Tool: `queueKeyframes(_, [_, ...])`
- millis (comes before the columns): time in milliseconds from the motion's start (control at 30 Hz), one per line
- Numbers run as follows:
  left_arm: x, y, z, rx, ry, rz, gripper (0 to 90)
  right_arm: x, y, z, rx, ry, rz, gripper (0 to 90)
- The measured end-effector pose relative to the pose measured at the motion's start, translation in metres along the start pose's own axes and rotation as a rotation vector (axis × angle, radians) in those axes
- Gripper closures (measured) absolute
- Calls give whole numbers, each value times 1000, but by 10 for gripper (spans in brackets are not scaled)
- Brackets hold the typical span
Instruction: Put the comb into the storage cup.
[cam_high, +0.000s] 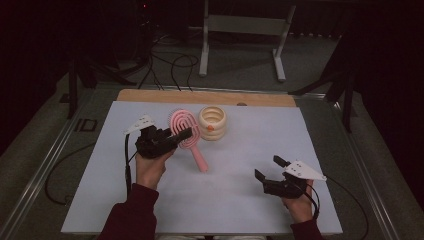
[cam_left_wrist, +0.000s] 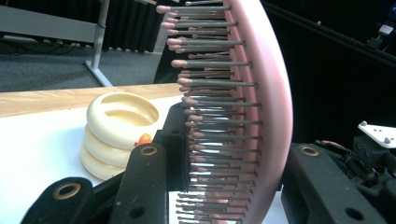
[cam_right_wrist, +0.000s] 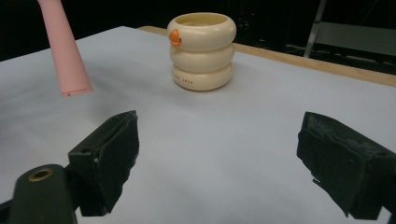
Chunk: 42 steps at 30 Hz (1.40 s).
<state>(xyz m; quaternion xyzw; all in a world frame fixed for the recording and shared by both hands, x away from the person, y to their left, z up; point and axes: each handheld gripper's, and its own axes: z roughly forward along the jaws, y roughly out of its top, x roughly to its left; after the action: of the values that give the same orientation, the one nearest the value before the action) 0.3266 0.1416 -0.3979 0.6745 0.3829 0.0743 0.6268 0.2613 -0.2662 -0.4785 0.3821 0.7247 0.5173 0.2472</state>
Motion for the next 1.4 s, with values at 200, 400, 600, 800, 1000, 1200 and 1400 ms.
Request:
queueKeyframes(200, [1,5,1,5,6,7,638,0,0,-1,-3,-2,7,129])
queueKeyframes(400, [3,10,5,18,9,14,638,-2,-1,-3,-9,-3,12,129])
queueKeyframes(600, [6,13,9,28,0,29,638,-2,-1,-2,-6,-2,12,129])
queueKeyframes(800, [10,16,11,28,2,27,638,-2,-2,-1,-5,-2,11,130])
queueKeyframes(1000, [14,17,12,18,4,22,639,-2,-2,-2,-6,2,9,129])
queueKeyframes(1200, [15,19,15,16,7,24,638,-2,-2,-2,-6,3,11,128])
queueKeyframes(1400, [16,24,19,19,10,30,638,-2,-2,-4,-11,1,10,127])
